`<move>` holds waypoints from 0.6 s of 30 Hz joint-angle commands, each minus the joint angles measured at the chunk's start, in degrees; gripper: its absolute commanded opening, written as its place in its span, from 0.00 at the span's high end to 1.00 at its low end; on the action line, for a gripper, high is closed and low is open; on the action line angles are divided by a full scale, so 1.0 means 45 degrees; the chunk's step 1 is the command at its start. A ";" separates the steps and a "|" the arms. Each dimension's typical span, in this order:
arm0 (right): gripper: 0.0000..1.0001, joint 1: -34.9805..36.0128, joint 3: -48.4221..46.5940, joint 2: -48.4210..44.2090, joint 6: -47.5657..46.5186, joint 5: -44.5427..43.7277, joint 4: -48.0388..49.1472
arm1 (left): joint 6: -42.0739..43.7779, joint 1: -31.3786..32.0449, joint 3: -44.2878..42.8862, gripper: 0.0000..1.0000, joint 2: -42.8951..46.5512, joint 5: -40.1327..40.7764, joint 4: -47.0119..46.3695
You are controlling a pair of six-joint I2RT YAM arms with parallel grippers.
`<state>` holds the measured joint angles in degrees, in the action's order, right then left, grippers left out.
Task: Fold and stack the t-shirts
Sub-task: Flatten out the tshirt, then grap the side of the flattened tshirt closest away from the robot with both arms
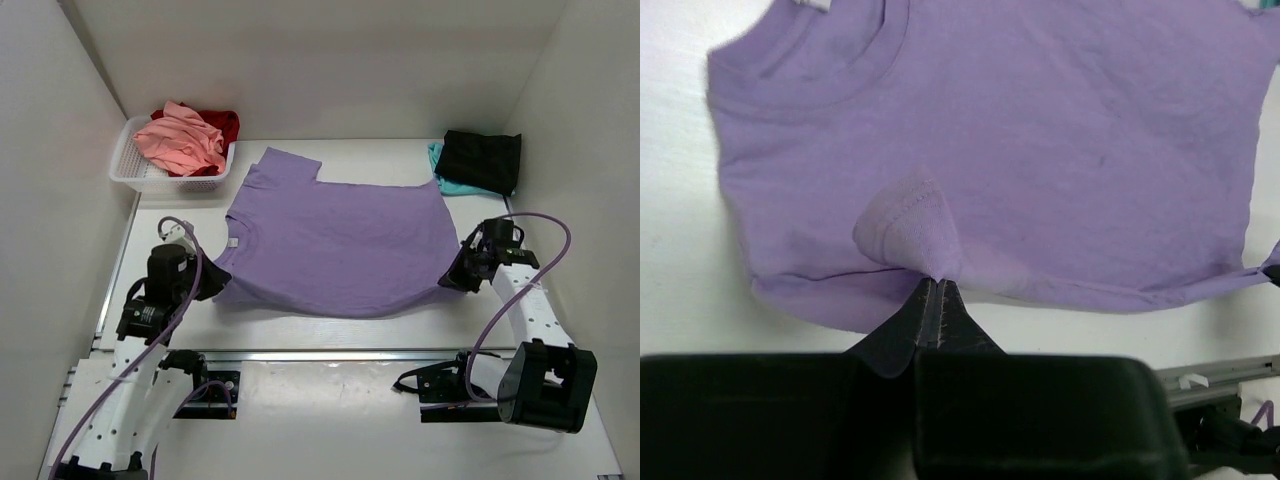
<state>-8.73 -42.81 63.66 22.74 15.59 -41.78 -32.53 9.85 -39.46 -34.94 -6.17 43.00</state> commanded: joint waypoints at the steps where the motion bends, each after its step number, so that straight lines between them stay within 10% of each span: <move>1: 1.00 -0.0111 0.0469 0.0130 0.0200 -0.0299 -0.0518 | -0.0524 0.0037 0.0682 1.00 -0.0067 -0.0640 0.0093; 18: 1.00 -0.1126 -0.0272 0.1808 0.0239 -0.1260 -0.0736 | 0.0686 -0.1094 -0.0935 1.00 -0.3697 -0.0073 -0.2543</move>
<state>-13.34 -40.93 69.97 23.55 10.72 -47.11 -31.40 6.22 -39.64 -48.99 -7.49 36.38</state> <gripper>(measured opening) 0.009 0.015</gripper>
